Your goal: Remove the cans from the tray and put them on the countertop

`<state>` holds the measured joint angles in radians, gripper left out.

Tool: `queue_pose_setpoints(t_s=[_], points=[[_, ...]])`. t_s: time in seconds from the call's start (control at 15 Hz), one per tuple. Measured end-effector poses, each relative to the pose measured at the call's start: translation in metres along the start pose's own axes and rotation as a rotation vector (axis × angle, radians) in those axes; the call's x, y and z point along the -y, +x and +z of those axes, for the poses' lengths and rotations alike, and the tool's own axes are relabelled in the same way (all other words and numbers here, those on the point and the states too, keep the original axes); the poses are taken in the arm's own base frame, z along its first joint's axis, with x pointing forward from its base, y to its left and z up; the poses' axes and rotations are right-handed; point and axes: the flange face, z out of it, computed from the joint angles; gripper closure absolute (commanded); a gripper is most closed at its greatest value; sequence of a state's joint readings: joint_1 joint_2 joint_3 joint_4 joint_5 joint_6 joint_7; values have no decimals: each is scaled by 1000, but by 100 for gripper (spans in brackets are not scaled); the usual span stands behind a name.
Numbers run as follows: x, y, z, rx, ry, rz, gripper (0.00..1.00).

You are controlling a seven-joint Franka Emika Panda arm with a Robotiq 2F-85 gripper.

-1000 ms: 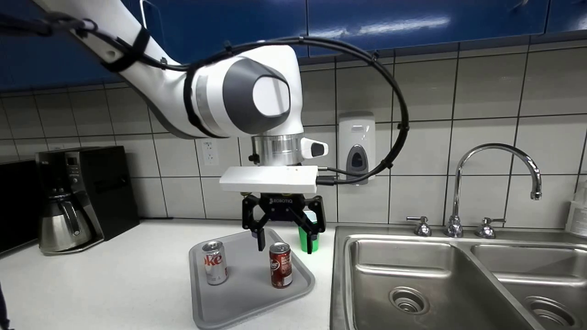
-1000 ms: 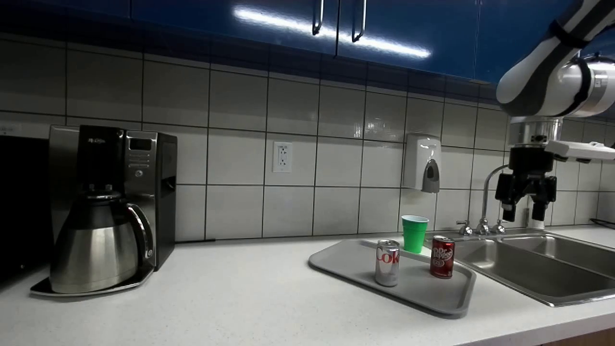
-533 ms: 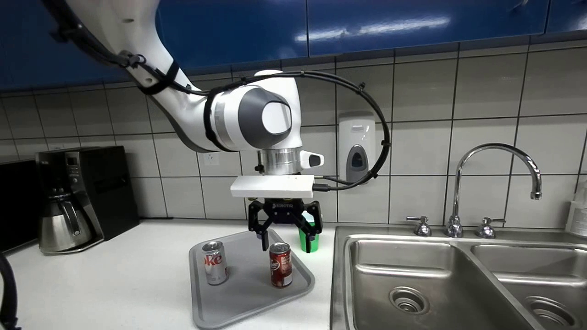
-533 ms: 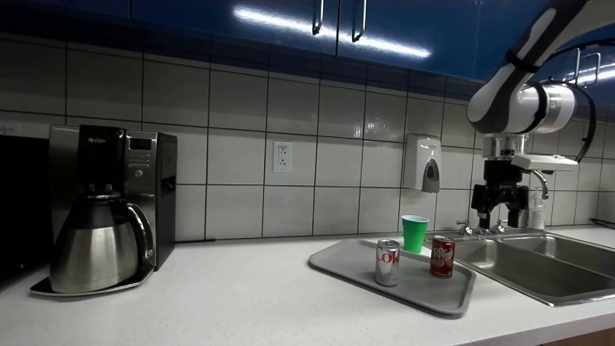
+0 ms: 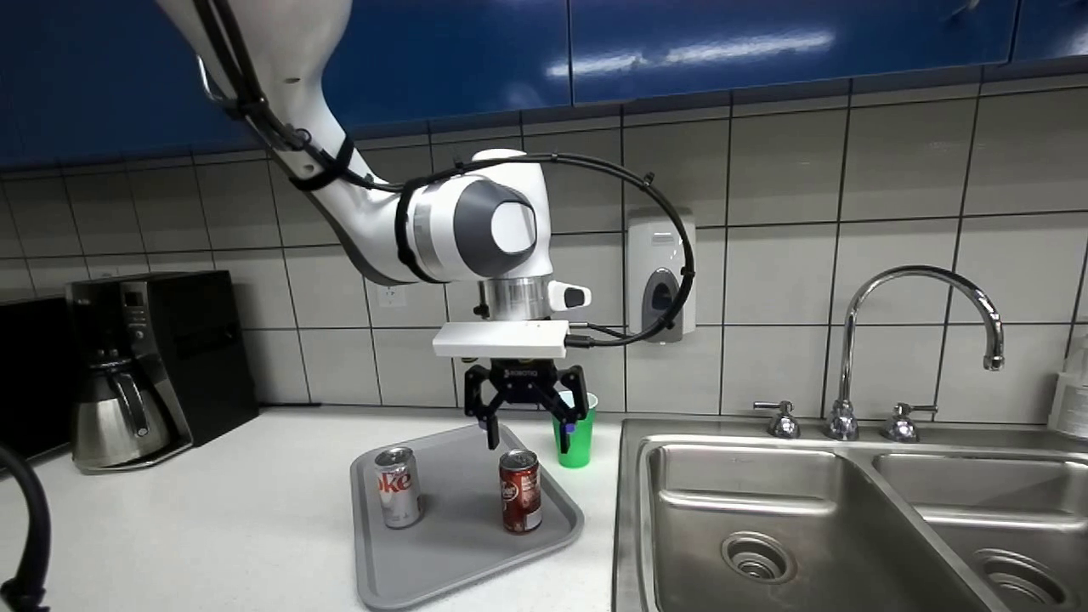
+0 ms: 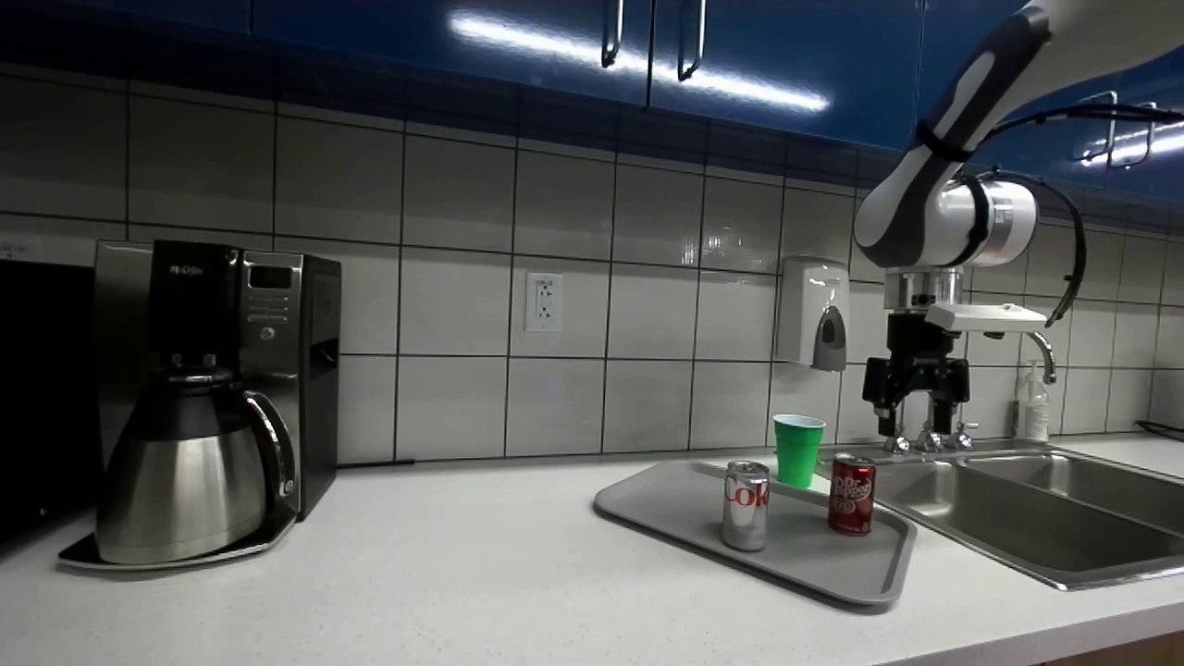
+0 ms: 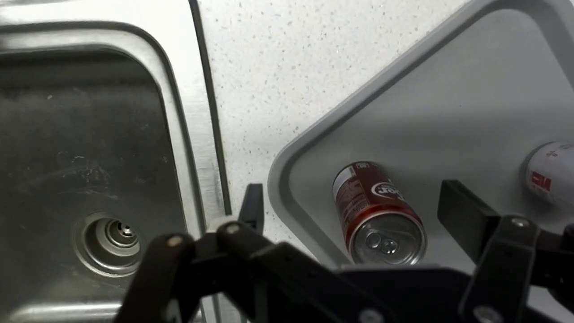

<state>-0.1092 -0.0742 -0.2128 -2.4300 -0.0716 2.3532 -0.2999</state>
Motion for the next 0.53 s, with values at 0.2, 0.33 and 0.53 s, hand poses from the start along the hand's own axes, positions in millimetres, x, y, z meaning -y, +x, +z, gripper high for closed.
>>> queue_pose_setpoints(t_s=[0.2,0.33,0.53], points=[[5,14,5,-1,-4,17,0],[9,23,8,0,-9,25,0],[15,34,15,4,-14,28,0]])
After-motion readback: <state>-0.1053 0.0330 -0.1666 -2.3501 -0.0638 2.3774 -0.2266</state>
